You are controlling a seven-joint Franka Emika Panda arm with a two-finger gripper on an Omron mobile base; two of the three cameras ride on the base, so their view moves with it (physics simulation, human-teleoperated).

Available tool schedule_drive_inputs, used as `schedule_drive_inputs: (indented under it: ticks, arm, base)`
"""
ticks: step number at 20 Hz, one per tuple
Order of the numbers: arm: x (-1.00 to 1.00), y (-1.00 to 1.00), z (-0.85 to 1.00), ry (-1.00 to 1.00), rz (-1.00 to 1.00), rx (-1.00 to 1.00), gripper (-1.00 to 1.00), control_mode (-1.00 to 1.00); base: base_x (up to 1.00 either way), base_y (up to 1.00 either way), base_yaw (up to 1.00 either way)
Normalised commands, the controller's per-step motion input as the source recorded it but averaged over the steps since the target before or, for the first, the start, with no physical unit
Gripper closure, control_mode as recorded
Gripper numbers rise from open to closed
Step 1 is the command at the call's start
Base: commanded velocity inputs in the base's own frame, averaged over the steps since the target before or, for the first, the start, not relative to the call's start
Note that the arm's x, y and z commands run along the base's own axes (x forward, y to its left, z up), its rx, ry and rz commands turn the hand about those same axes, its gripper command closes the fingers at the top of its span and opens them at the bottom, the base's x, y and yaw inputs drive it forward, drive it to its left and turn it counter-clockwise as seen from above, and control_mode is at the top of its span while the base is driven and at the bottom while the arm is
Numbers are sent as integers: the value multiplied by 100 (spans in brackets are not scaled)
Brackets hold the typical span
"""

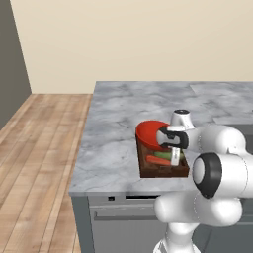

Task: Place the two vegetables and bowl onto the tray for setting up a vegetable dip station.

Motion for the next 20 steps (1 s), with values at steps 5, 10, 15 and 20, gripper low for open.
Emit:
schedule_drive_inputs:
  ticks: [5,10,15,20]
  arm:
    - [-11,0,14,4,0,4,-100,-100]
    - [-5,0,20,0,0,1,-100,-100]
    - [-12,0,22,0,0,0,-100,-100]
    - [-27,0,21,1,0,3,-100,-100]
  base:
    - [0,0,0]
    - [0,0,0]
    - [0,0,0]
    - [0,0,0]
